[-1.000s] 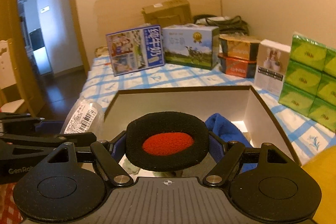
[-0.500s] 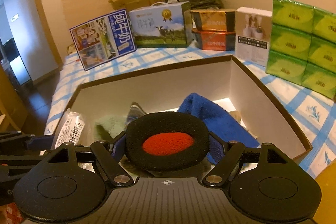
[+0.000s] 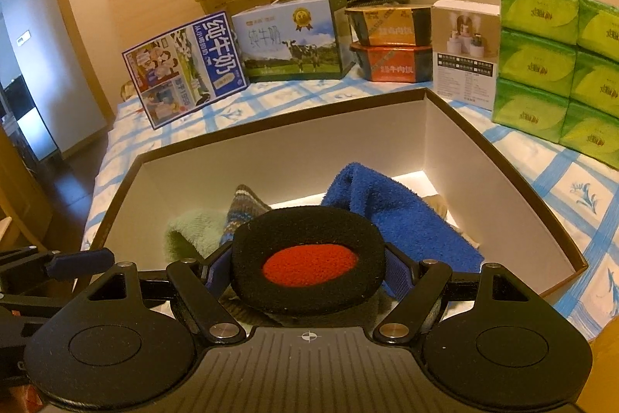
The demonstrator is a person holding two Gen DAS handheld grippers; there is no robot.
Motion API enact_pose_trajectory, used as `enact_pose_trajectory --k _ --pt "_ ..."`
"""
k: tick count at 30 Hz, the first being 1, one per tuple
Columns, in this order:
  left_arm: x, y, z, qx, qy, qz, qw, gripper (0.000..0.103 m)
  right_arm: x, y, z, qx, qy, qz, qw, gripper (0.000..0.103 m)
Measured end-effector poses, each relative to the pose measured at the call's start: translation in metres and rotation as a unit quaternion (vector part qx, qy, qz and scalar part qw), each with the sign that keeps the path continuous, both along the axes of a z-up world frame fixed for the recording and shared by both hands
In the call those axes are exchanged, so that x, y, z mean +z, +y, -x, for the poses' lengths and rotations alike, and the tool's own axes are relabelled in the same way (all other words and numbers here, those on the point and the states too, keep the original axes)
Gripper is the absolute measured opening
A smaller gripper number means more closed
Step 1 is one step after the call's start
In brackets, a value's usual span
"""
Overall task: Organize soft objects
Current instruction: 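Open both tools inside the brown box to drop the packet and pad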
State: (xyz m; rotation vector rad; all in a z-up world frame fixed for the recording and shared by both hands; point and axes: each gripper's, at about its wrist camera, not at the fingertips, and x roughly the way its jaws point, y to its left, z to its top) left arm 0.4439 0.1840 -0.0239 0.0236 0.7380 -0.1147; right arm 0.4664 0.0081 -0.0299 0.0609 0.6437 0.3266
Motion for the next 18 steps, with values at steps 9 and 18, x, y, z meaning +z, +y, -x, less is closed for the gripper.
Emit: enact_pose_trajectory --k 9,18 --pt "0.002 0.007 0.001 0.011 -0.005 -0.003 0.9999 0.062 0.0 -0.004 -0.007 -0.003 0.007 -0.054 0.999 0.085" --pt "0.0 0.011 0.006 0.018 -0.003 0.005 0.9998 0.062 0.003 -0.001 -0.005 -0.006 0.0 -0.039 0.999 0.09"
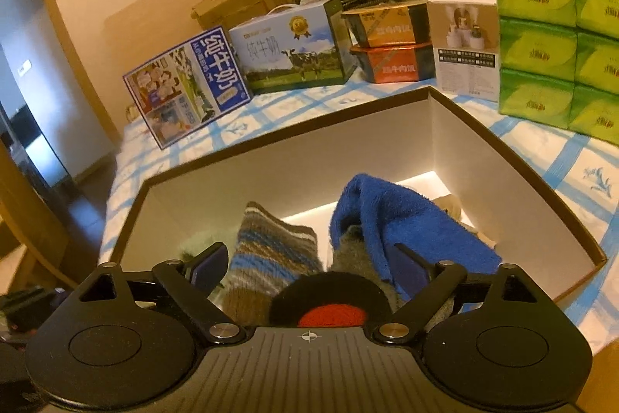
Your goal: Organize soft objects
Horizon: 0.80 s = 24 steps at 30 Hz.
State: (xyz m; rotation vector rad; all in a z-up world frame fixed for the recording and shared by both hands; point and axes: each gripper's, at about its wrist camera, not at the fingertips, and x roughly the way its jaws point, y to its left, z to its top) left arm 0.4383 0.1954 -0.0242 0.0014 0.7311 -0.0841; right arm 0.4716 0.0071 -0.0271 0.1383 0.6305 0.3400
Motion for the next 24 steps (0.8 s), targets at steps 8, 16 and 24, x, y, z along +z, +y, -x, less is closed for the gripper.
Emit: enact_pose_trajectory --k 8,16,24 --pt "0.016 0.004 0.033 0.001 -0.021 0.012 0.9997 0.062 0.003 0.015 0.029 0.027 -0.023 0.035 0.999 0.09" --pt "0.048 0.023 0.099 0.033 -0.052 0.037 0.9974 0.063 0.024 0.012 0.099 0.052 -0.062 0.029 0.996 0.09" --pt "0.073 0.012 0.169 0.059 -0.066 0.025 0.9957 0.066 0.041 -0.032 0.188 0.055 -0.072 0.014 0.996 0.09"
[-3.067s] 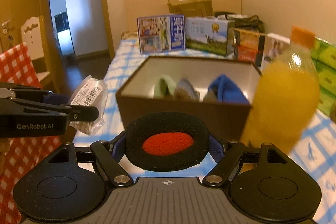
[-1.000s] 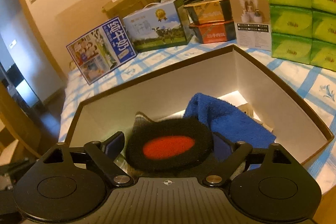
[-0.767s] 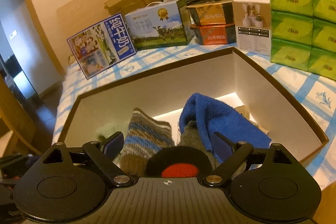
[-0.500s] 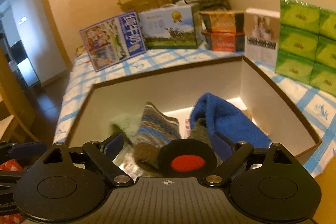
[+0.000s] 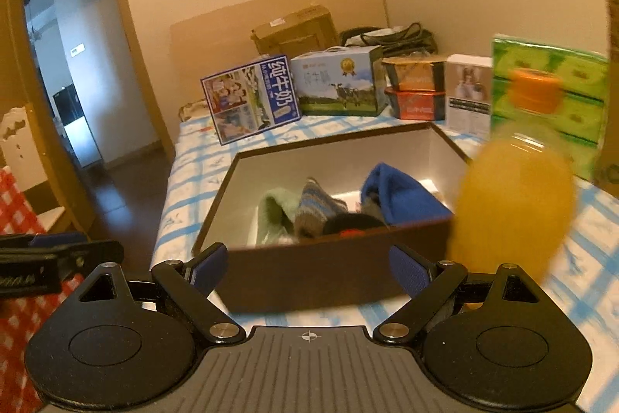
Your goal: Organize soft objects
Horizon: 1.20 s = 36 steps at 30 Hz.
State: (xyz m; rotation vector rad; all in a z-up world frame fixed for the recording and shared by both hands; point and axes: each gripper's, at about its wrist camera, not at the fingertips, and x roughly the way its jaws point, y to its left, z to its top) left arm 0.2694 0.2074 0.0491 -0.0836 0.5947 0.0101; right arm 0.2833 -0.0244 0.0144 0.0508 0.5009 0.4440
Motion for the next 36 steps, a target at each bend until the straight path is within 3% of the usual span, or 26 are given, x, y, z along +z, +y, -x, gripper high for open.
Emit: enact_pose_trajectory --k 9,15,22,26,36 --pt "0.014 -0.062 0.07 -0.039 -0.007 -0.014 0.9991 0.071 0.005 -0.067 0.094 -0.04 0.022 -0.003 0.999 0.09" --pt "0.01 -0.107 0.108 -0.072 0.015 0.002 0.9973 0.071 -0.001 -0.102 0.15 -0.068 0.038 0.017 0.997 0.09" --pt "0.003 -0.15 0.153 -0.104 0.032 -0.01 0.994 0.072 -0.004 -0.137 0.204 -0.085 0.035 0.005 0.996 0.09" --pt "0.001 -0.16 0.172 -0.101 0.037 -0.016 0.994 0.078 -0.005 -0.147 0.22 -0.09 0.034 0.001 0.995 0.09" --pt "-0.006 -0.175 0.233 -0.056 0.044 -0.015 0.9973 0.078 -0.007 -0.158 0.256 -0.056 0.056 -0.006 0.997 0.09"
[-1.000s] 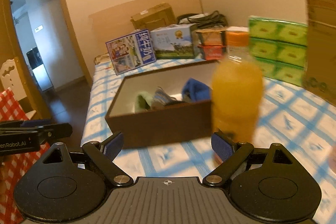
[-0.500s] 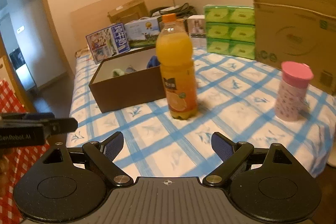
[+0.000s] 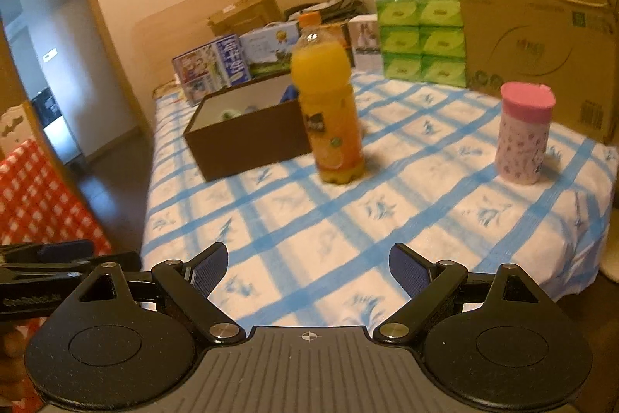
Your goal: Organize soft objects
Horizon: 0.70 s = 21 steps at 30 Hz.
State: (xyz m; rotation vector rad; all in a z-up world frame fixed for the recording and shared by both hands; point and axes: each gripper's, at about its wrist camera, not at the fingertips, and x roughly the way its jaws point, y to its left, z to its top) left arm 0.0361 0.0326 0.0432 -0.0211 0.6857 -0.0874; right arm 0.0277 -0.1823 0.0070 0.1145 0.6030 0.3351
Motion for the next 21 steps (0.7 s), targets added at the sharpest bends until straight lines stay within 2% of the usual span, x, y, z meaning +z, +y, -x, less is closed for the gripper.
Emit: enact_pose_trajectory --k 11,21 --pt "-0.005 -0.009 0.048 0.036 0.021 0.003 0.9991 0.078 -0.008 0.0 0.024 0.03 0.023 0.02 0.999 0.09" --pt "-0.011 -0.012 0.054 0.036 0.036 0.005 0.9987 0.078 -0.023 0.002 0.028 0.028 0.041 0.029 0.998 0.09"
